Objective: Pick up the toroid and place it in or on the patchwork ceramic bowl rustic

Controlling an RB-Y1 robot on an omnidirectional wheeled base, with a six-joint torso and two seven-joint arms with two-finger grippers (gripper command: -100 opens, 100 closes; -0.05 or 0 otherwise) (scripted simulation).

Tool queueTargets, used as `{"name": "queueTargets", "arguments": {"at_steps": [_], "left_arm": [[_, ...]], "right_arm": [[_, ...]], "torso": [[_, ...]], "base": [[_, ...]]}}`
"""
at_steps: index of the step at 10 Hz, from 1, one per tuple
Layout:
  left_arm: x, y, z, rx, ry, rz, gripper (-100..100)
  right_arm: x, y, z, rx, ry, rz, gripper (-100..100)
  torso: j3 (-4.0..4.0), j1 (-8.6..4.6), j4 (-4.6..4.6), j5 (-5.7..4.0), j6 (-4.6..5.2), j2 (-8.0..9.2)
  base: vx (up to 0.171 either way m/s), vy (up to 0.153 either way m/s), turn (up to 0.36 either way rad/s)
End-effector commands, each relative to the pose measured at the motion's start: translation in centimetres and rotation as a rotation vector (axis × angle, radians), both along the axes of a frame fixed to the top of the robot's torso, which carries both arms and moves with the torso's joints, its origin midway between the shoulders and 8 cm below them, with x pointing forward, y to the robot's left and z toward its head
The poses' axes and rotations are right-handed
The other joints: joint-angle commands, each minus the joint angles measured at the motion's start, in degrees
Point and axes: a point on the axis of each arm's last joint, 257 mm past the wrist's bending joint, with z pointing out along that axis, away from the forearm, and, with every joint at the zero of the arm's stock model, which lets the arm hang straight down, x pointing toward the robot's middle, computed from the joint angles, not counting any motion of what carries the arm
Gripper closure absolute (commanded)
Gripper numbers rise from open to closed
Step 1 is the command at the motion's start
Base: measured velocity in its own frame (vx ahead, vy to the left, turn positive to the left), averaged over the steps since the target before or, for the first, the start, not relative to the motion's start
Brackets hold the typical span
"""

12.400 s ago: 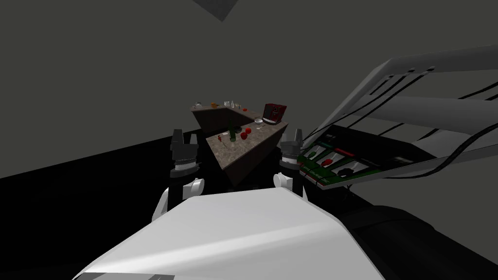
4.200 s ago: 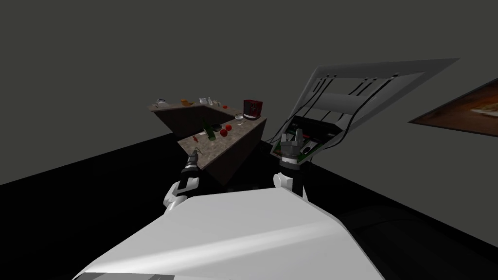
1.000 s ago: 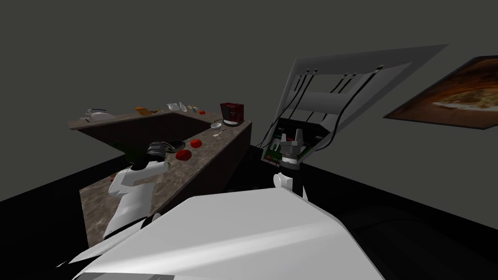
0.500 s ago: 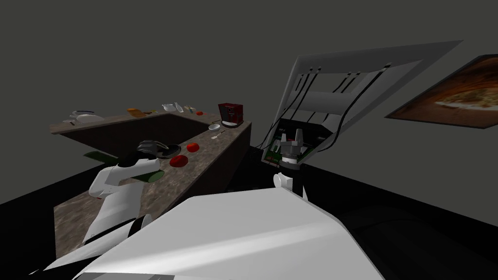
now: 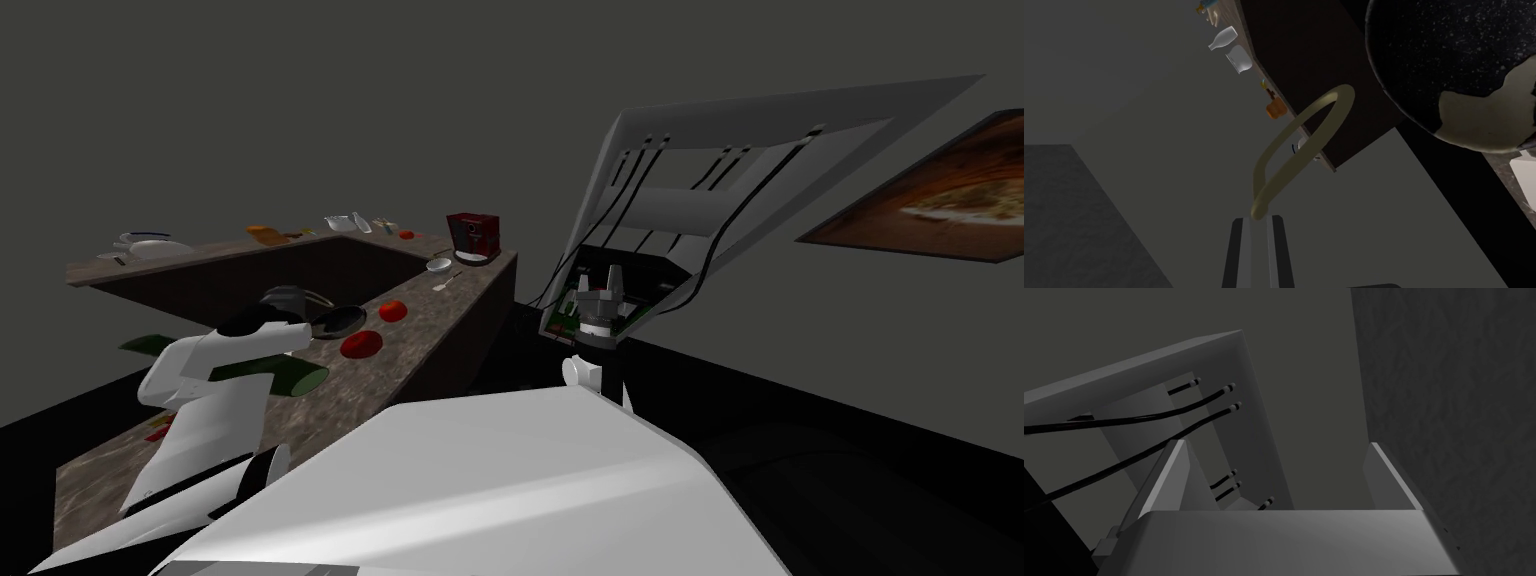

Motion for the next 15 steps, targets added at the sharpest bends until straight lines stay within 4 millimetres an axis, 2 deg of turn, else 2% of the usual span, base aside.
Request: {"name": "queueTargets", "arguments": {"at_steps": [1, 3, 4, 5, 9, 10, 11, 15], "left_arm": [[-0.7, 0.9, 0.2, 0.002, 0.028, 0.023, 100], [-1.2, 1.6, 0.4, 0.006, 0.051, 0.043, 100], [-1.0, 1.3, 0.3, 0.006, 0.042, 0.035, 100], [-1.0, 1.4, 0.4, 0.006, 0.044, 0.037, -100], [-1.0, 1.4, 0.4, 0.006, 0.044, 0.037, -100], [-1.0, 1.4, 0.4, 0.006, 0.044, 0.037, 0], [-1.2, 1.5, 1.5, 0.006, 0.043, 0.044, -100], [-1.6, 1.7, 3.8, 0.007, 0.044, 0.056, -100]], "right_arm": [[0.0, 0.0, 0.0, 0.0, 0.0, 0.0, 0], [0.0, 0.0, 0.0, 0.0, 0.0, 0.0, 0], [0.0, 0.0, 0.0, 0.0, 0.0, 0.0, 0], [0.0, 0.0, 0.0, 0.0, 0.0, 0.0, 0], [0.0, 0.0, 0.0, 0.0, 0.0, 0.0, 0], [0.0, 0.0, 0.0, 0.0, 0.0, 0.0, 0], [0.0, 0.0, 0.0, 0.0, 0.0, 0.0, 0], [0.0, 0.0, 0.0, 0.0, 0.0, 0.0, 0]], "torso": [[0.0, 0.0, 0.0, 0.0, 0.0, 0.0], [0.05, 0.01, 0.01, 0.03, -0.01, 0.11], [0.09, -0.01, 0.03, 0.02, -0.02, 0.18], [0.17, -0.21, 0.04, 0.01, -0.01, 0.33], [0.24, -0.35, 0.07, -0.03, -0.01, 0.45], [0.25, -0.35, 0.08, -0.03, -0.01, 0.45], [0.25, -0.35, 0.08, -0.03, -0.01, 0.45], [0.27, -0.32, 0.09, -0.03, -0.01, 0.49]], "base": [[0.095, 0.073, -0.024], [0.064, 0.074, -0.018], [0.011, 0.018, -0.011], [0.0, 0.0, 0.0], [0.0, 0.0, 0.0], [0.0, 0.0, 0.0], [-0.006, 0.004, -0.039], [-0.011, 0.01, -0.033]]}}
